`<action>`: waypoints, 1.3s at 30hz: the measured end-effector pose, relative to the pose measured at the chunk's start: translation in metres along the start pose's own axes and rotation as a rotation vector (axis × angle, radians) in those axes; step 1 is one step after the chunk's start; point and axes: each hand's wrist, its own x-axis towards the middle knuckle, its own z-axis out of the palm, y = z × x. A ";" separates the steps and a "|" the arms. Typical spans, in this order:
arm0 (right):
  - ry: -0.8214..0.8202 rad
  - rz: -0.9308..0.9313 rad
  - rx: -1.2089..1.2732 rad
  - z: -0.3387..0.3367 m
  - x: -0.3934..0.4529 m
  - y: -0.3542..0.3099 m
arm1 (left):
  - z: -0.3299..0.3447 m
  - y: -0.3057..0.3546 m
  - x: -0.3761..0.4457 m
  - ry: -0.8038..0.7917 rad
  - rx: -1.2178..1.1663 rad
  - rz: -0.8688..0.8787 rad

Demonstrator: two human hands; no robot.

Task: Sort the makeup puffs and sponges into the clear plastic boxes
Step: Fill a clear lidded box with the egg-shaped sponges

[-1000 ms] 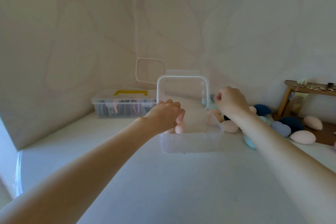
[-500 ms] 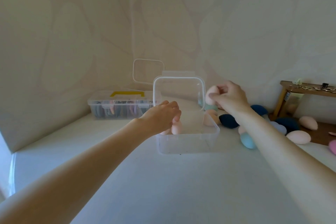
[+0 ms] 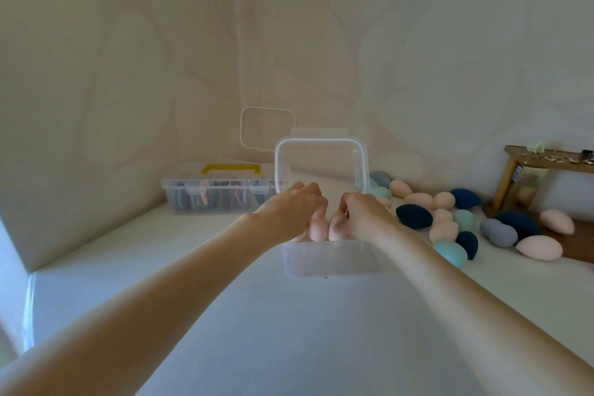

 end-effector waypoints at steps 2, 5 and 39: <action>-0.023 0.003 0.023 0.002 0.002 0.001 | -0.001 0.000 0.000 0.026 -0.028 0.014; -0.073 -0.026 0.161 0.002 0.007 0.006 | -0.006 0.006 0.000 0.081 -0.124 0.076; -0.084 -0.101 0.686 -0.065 0.018 0.052 | 0.000 0.015 0.012 -0.121 -0.251 0.022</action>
